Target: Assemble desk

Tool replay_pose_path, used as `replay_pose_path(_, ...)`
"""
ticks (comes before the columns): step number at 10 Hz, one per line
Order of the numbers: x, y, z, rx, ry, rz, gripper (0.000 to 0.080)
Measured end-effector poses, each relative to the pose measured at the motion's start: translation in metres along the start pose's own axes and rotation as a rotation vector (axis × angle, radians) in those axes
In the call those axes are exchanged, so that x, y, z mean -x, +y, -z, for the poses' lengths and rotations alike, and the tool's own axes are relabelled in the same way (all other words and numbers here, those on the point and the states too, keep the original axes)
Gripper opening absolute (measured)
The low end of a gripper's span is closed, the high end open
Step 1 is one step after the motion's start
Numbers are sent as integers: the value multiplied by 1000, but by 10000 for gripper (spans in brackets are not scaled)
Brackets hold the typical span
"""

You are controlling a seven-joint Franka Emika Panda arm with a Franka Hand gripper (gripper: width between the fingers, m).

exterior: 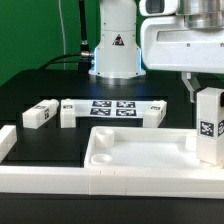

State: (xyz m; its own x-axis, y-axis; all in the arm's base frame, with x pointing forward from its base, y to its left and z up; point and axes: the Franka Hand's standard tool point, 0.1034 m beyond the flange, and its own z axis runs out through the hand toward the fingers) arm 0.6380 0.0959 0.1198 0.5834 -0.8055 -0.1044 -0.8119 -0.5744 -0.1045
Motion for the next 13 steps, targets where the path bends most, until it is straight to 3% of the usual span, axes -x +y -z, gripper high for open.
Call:
replay_pose_path(5,1,-1,1,-6,-20,-276,290)
replay_pose_path(6,2,-1,0,-6,-20,-278,377)
replay_pose_path(7,2,-1,0,-3,-21,-236,576)
replay_pose_path(8,3,0,0,0,-23,-212,576)
replay_pose_path(9,3,0,0,0,-23,-127,636)
replay_pose_path(13,4,0,-1,3,-19,173,649)
